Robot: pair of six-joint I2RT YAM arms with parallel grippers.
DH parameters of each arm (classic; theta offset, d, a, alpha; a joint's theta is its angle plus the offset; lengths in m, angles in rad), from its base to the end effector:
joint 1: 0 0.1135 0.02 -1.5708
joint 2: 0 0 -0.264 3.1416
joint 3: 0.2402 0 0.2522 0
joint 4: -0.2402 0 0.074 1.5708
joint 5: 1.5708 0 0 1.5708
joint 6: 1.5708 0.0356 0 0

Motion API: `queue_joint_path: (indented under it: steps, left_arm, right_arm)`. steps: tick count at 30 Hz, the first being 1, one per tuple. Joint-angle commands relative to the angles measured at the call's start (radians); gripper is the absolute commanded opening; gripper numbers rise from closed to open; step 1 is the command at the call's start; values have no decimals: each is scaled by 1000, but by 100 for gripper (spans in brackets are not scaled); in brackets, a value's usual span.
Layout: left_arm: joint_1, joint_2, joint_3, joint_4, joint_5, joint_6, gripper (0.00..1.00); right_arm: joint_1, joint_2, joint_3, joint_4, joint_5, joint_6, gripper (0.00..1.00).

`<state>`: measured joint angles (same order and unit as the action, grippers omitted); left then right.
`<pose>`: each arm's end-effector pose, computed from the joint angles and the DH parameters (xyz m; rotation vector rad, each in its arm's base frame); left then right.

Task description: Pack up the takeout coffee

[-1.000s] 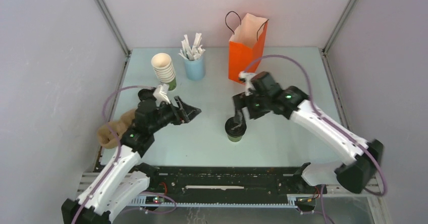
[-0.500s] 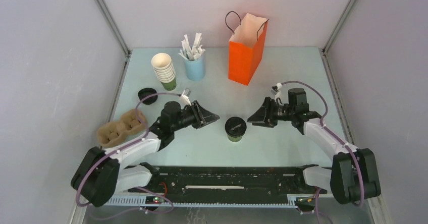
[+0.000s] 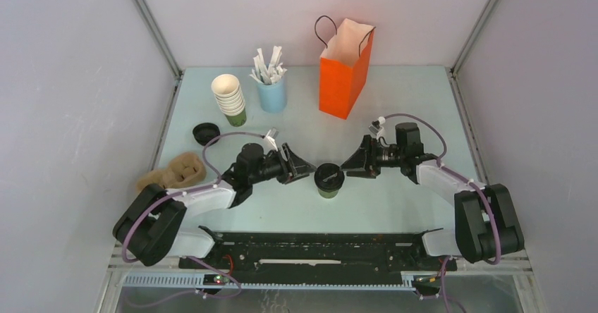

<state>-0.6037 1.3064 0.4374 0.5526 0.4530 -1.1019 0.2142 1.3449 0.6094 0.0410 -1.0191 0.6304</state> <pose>0.2017 -0.1580 0.1870 -0.1828 2.1824 -1.5067 0.2417 0.0836 0.1916 -0.1121 2.3361 1.5876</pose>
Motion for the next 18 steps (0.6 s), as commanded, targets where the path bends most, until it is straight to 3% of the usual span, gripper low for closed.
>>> queue_joint_path:
  steps: [1, 8, 18]
  left_arm:
    - [-37, 38, 34, 17, 16, 43, 62]
    - [-55, 82, 40, 9, 2, 61, 62]
    - [-57, 137, -3, 6, -45, 47, 52]
  right_arm:
    - [18, 24, 0, 35, -3, -22, 74]
    - [46, 75, -9, 83, 12, -8, 71]
    - [14, 153, -75, 148, 34, 30, 62]
